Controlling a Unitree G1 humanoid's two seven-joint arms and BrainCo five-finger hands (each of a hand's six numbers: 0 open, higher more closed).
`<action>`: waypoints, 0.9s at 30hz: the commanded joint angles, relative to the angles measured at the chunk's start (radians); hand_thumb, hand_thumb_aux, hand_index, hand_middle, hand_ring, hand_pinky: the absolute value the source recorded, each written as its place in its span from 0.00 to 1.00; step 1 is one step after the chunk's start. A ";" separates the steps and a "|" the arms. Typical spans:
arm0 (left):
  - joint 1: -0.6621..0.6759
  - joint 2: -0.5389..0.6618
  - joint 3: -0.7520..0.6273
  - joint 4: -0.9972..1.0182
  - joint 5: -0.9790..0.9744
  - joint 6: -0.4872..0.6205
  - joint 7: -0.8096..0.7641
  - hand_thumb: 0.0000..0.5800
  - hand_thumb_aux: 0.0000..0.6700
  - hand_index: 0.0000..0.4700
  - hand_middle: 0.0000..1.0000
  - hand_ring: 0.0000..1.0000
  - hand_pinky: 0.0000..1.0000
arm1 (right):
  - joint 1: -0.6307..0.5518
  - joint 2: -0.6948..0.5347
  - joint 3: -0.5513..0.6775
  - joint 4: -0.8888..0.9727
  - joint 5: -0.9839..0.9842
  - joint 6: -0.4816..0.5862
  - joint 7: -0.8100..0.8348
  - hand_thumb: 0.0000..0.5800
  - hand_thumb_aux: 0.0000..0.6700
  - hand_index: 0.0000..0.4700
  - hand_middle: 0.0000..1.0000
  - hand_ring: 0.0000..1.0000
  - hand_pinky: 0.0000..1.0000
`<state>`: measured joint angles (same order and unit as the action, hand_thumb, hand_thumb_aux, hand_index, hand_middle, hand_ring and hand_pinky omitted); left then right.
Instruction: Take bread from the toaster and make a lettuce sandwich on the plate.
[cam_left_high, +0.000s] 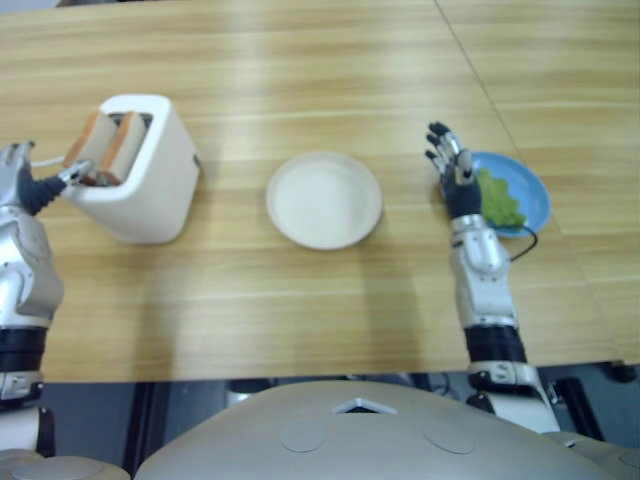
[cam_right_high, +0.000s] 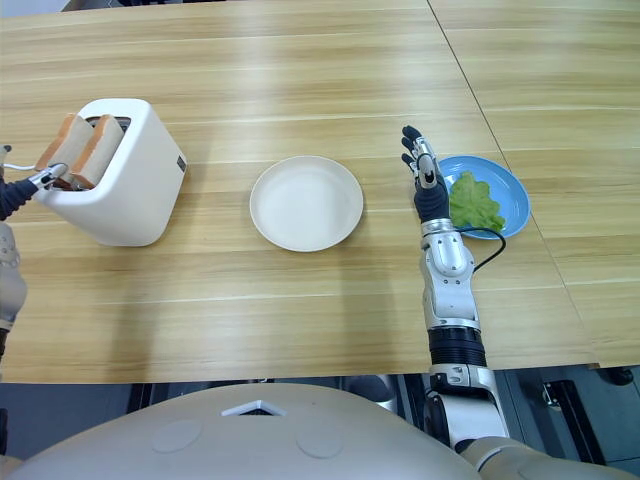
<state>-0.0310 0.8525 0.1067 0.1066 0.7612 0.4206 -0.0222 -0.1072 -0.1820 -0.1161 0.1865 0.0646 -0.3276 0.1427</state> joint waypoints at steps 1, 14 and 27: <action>-0.003 -0.004 -0.053 -0.022 0.035 -0.021 0.007 0.00 0.00 0.00 0.00 0.00 0.00 | 0.003 -0.005 -0.002 -0.006 -0.007 0.019 -0.004 0.00 0.00 0.00 0.00 0.00 0.00; 0.001 -0.044 0.035 -0.201 0.048 -0.078 0.195 1.00 1.00 0.98 1.00 1.00 1.00 | 0.004 -0.008 0.000 -0.008 -0.007 0.028 -0.002 0.00 0.00 0.00 0.00 0.00 0.00; -0.064 -0.221 0.253 -0.574 -0.196 -0.324 0.357 1.00 1.00 0.98 1.00 1.00 1.00 | 0.015 -0.004 0.002 -0.010 -0.009 0.031 -0.007 0.00 0.00 0.00 0.00 0.00 0.00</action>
<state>-0.0884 0.6536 0.3482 -0.4492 0.6345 0.1239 0.3547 -0.0988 -0.1865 -0.1147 0.1811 0.0622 -0.3116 0.1402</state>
